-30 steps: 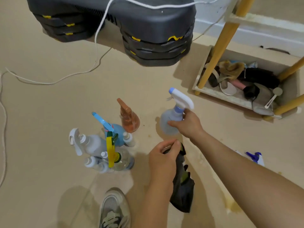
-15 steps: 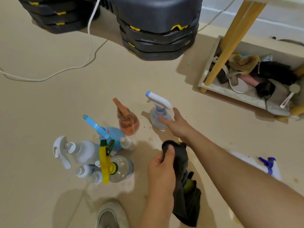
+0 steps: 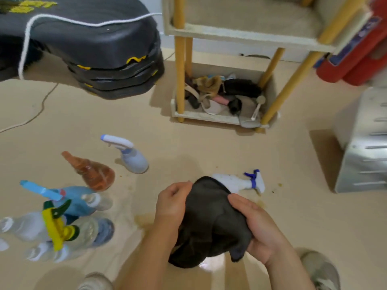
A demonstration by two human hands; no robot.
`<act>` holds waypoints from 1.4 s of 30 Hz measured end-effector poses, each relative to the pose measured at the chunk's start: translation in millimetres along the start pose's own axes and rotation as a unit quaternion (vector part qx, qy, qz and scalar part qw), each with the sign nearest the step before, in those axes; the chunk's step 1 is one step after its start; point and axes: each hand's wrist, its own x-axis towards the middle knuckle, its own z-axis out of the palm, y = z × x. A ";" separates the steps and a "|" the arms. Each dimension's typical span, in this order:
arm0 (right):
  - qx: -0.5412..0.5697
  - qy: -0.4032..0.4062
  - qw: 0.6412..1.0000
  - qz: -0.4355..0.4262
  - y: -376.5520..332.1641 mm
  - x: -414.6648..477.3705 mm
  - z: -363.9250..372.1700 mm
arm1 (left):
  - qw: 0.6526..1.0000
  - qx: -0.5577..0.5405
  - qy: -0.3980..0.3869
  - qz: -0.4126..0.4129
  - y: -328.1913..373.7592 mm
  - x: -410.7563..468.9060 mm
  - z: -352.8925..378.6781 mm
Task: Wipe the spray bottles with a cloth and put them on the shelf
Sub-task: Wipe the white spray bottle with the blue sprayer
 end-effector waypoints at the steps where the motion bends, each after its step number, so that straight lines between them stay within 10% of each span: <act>1: 0.057 0.028 0.998 0.005 0.7 -4.1 -12.0 | 1.000 -0.002 -0.012 -0.023 -4.0 4.8 8.1; 9: 0.364 0.093 0.927 -0.024 3.2 -4.1 -91.8 | 0.865 0.476 -0.089 0.130 -39.1 63.8 67.6; 20: 0.288 0.056 0.956 -0.024 13.1 40.2 -93.5 | 0.874 0.468 -0.109 0.068 -46.4 110.9 92.4; 30: -0.179 0.120 0.969 -0.117 -24.8 29.3 -24.1 | 0.936 0.259 0.003 0.237 -24.6 -11.1 90.9; 42: 0.064 0.180 0.969 -0.154 -78.3 -44.8 15.4 | 0.817 0.371 0.112 0.427 -5.8 -139.2 56.7</act>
